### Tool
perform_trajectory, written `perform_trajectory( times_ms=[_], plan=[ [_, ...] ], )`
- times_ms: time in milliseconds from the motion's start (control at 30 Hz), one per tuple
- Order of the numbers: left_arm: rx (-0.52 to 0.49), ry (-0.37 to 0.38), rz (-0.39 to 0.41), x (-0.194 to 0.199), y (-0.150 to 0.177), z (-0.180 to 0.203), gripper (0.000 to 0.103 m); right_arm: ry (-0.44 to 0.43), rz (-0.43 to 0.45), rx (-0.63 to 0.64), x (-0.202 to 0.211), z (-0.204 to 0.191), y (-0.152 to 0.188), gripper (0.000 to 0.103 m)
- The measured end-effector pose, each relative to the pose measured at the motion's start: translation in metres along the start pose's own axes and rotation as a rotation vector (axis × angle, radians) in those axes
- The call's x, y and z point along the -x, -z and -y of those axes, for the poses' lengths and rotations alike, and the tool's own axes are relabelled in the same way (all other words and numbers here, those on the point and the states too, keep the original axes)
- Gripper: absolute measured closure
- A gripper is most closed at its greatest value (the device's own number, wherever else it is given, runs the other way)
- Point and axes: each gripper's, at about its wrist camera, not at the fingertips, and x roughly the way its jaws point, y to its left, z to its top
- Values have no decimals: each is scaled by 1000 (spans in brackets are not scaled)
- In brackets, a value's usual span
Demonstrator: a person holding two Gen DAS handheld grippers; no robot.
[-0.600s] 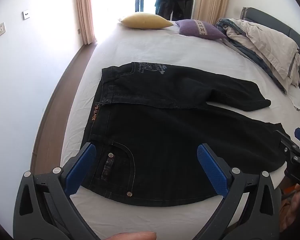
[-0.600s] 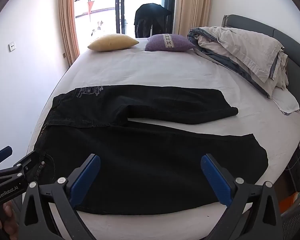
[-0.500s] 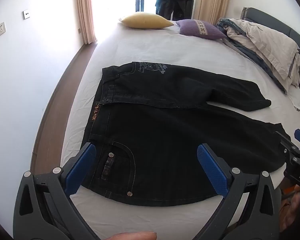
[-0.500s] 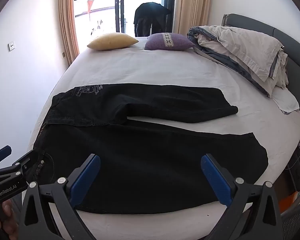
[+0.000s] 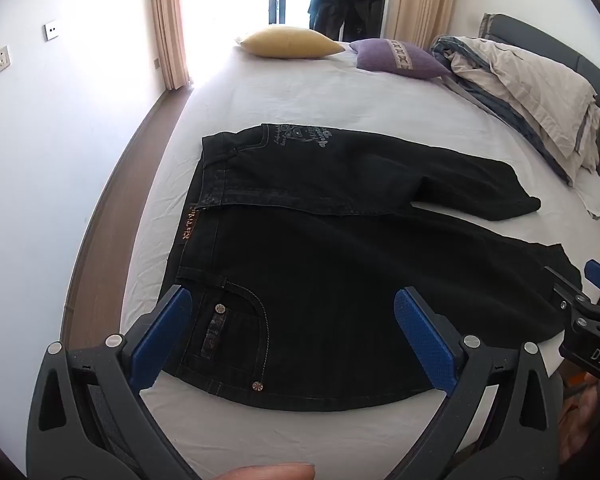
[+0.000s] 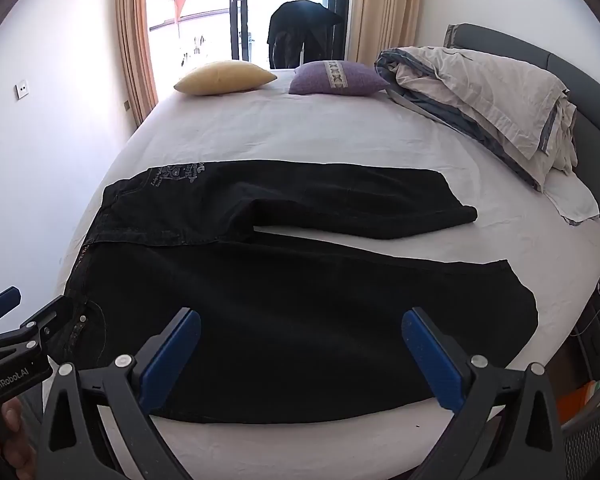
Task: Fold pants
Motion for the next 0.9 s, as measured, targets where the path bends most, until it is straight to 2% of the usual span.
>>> perform_trajectory(
  times_ms=[900],
  plan=[
    [-3, 0, -3, 1, 0, 2, 0, -1, -9, 2, -2, -5, 8, 0]
  ],
)
